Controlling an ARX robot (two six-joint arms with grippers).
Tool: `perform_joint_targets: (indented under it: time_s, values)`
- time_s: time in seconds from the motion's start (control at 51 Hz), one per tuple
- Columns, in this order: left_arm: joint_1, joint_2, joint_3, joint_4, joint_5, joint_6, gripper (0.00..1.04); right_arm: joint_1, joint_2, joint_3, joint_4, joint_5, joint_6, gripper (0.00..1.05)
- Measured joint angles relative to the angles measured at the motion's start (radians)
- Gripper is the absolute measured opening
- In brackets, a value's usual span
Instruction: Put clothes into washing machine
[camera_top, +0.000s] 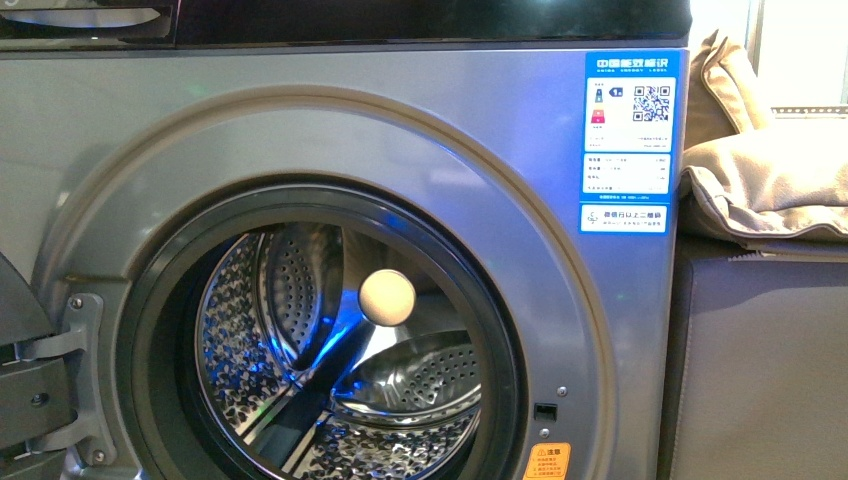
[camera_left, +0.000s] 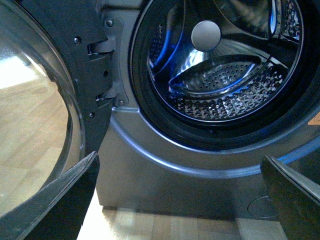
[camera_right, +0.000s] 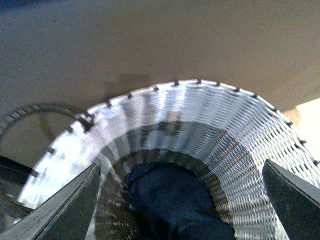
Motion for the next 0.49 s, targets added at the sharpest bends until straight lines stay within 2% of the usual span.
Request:
perform_joint_targets:
  time_s: [0.177,0.491]
  values:
    - [0.000,0.000,0.000,0.000,0.000,0.000,0.98,-0.055,0.148,-0.117,0.121,0.035,-0.074,0.97]
    - [0.000,0.000,0.000,0.000,0.000,0.000,0.98,-0.085,0.542,-0.154,0.344,0.091,-0.066,0.97]
